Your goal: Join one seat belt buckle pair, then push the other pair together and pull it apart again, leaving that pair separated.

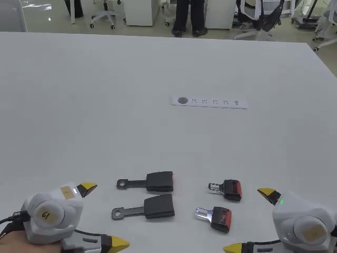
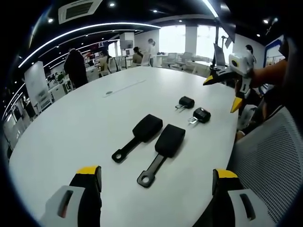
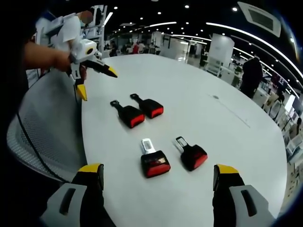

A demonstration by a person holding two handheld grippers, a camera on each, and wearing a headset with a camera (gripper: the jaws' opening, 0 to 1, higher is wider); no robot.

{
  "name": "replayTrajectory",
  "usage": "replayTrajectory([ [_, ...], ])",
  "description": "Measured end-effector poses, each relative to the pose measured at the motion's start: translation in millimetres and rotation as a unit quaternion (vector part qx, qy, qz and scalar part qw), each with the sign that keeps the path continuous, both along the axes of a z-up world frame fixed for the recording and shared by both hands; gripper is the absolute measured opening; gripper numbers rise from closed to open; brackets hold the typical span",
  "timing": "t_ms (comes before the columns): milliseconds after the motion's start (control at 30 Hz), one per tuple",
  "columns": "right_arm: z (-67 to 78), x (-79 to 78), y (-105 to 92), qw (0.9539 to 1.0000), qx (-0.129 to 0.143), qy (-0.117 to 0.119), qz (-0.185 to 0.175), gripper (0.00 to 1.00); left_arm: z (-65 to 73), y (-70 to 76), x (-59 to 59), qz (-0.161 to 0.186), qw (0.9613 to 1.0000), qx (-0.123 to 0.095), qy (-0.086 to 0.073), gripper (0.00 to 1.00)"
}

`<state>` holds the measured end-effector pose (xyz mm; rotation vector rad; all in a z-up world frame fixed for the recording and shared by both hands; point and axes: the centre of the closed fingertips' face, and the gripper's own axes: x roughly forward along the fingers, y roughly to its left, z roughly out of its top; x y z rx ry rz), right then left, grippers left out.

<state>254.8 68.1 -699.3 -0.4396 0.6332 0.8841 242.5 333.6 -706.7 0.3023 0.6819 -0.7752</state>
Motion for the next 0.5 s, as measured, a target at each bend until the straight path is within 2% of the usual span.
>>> replayTrajectory([
  [167,0.8,2.9,-5.1,1.0000,-0.005,-0.004,0.001,0.97,-1.1,-0.5,-0.1,-0.006,1.0000,0.008,0.001,0.98],
  [233,-0.6,3.9,-10.0,0.9999,-0.014,0.002,-0.003,0.95,0.5,-2.4,0.0,-0.007,0.9999,0.009,0.001,0.98],
  [500,-2.3,2.9,-10.7,0.9998,-0.021,0.000,0.004,0.95,-0.9,-10.2,0.0,-0.015,0.9997,0.020,0.004,0.95],
])
